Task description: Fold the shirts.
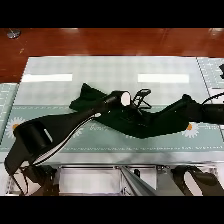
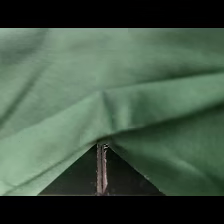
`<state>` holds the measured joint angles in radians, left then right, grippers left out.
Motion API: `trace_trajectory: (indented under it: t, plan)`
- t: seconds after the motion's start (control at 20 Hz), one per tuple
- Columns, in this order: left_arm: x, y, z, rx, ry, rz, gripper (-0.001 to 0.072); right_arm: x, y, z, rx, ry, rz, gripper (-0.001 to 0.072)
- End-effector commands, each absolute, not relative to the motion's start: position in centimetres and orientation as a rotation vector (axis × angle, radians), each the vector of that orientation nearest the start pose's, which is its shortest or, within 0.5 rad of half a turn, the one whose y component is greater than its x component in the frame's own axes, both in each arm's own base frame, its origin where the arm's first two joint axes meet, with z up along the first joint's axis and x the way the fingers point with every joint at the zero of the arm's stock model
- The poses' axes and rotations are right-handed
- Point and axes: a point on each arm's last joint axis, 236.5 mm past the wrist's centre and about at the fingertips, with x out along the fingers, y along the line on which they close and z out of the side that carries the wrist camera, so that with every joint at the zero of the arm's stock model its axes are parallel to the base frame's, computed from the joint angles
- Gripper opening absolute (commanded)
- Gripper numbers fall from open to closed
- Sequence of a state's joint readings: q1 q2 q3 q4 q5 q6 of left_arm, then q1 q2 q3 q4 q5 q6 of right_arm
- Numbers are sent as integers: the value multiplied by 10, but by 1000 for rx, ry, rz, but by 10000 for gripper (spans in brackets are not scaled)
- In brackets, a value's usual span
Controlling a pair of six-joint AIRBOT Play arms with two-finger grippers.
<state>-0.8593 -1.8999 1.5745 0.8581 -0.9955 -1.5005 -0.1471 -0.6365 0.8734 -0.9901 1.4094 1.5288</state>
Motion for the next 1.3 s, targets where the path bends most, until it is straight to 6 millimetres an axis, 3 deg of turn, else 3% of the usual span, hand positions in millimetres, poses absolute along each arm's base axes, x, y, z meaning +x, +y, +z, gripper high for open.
trace_trajectory:
  t: [0.0,0.15,0.3,0.4,0.45,0.55,0.65,0.75,0.85,1.1,1.2,1.25]
  plan:
    - [271,-451,-53,-103,1540,-983,18,240,104,126,492,1072,384,35]
    - [340,-363,8,-165,1461,-921,18,245,122,143,538,1017,479,35]
    - [399,-237,64,-248,1299,-685,18,257,143,151,600,998,569,35]
    - [407,-166,96,-324,1168,-554,18,271,171,152,573,1005,636,35]
    - [403,-132,111,-356,1086,-481,18,281,192,154,553,1003,680,35]
    - [384,-83,132,-411,932,-346,18,305,239,154,508,1008,756,35]
    - [349,-71,139,-461,844,-301,18,330,289,142,473,1052,821,35]
    - [311,-81,131,-458,827,-316,19,351,338,119,442,1119,875,35]
    - [286,-90,115,-452,834,-333,18,372,382,95,429,1172,910,35]
    - [265,-103,77,-460,926,-361,19,405,463,38,446,1274,951,35]
    - [267,-104,69,-458,943,-362,19,404,483,21,487,1306,960,36]
    - [270,-103,67,-462,946,-354,18,396,492,16,514,1332,981,99]
